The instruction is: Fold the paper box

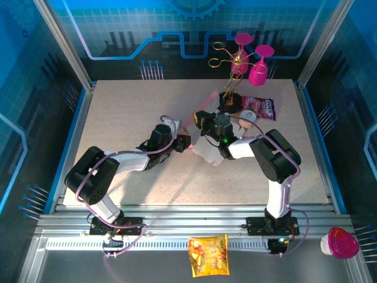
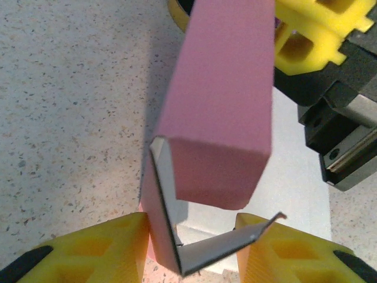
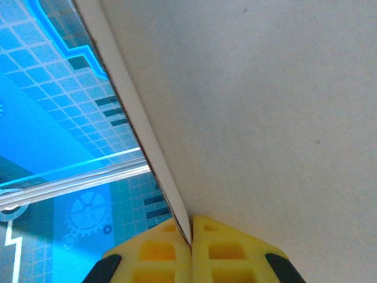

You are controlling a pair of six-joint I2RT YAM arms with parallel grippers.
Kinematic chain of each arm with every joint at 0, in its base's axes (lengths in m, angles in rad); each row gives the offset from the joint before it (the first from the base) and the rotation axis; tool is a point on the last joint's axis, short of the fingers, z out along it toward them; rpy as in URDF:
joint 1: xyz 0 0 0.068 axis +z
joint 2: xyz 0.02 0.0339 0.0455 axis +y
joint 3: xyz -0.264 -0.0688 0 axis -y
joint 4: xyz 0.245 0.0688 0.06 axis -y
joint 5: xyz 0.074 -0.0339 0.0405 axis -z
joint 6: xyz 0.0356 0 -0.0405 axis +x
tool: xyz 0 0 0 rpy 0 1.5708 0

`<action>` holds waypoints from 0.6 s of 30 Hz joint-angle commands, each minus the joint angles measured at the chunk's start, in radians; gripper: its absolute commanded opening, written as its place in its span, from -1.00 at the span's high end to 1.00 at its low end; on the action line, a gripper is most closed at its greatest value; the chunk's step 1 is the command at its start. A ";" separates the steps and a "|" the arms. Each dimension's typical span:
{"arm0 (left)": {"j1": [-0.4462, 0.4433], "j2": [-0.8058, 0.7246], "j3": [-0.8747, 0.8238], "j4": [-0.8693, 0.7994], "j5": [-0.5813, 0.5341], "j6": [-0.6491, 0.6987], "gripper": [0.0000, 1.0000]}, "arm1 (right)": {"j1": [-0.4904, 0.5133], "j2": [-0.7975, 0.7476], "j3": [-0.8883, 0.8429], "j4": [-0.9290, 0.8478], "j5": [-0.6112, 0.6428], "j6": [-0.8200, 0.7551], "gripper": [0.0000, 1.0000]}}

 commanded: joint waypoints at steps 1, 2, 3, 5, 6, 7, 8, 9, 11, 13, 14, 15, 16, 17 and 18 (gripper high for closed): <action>0.010 0.013 0.049 0.088 0.041 -0.049 0.16 | 0.051 -0.014 0.042 -0.036 -0.031 0.045 1.00; 0.010 0.022 0.052 0.099 0.038 -0.058 0.17 | 0.053 -0.008 0.048 -0.033 -0.028 0.048 1.00; 0.009 0.031 0.058 0.108 0.032 -0.066 0.17 | 0.057 -0.005 0.052 -0.038 -0.025 0.052 1.00; 0.010 0.047 0.067 0.132 0.015 -0.085 0.18 | 0.065 -0.007 0.043 -0.042 -0.004 0.067 1.00; 0.008 0.051 0.074 0.136 -0.004 -0.091 0.18 | 0.070 -0.008 0.038 -0.040 0.007 0.075 1.00; 0.006 0.057 0.080 0.146 -0.020 -0.097 0.18 | 0.071 -0.006 0.032 -0.035 0.017 0.082 1.00; 0.006 0.064 0.088 0.151 -0.031 -0.104 0.17 | 0.075 -0.004 0.029 -0.030 0.023 0.086 1.00; 0.004 0.071 0.095 0.153 -0.042 -0.109 0.16 | 0.076 -0.006 0.024 -0.029 0.032 0.090 1.00; -0.005 0.089 0.112 0.157 -0.068 -0.111 0.16 | 0.082 -0.008 0.014 -0.023 0.058 0.099 1.00; -0.014 0.107 0.128 0.159 -0.089 -0.108 0.15 | 0.083 0.005 0.010 -0.001 0.070 0.115 1.00; -0.020 0.114 0.133 0.160 -0.107 -0.106 0.15 | 0.085 0.011 0.006 0.014 0.077 0.127 1.00; -0.025 0.118 0.137 0.163 -0.118 -0.104 0.16 | 0.087 0.018 0.001 0.023 0.084 0.136 1.00; -0.031 0.117 0.141 0.163 -0.132 -0.100 0.16 | 0.089 0.023 -0.006 0.034 0.095 0.146 1.00; -0.037 0.114 0.145 0.158 -0.152 -0.093 0.15 | 0.092 0.026 -0.012 0.042 0.106 0.160 1.00; -0.042 0.108 0.146 0.148 -0.172 -0.086 0.16 | 0.095 0.028 -0.017 0.049 0.114 0.171 1.00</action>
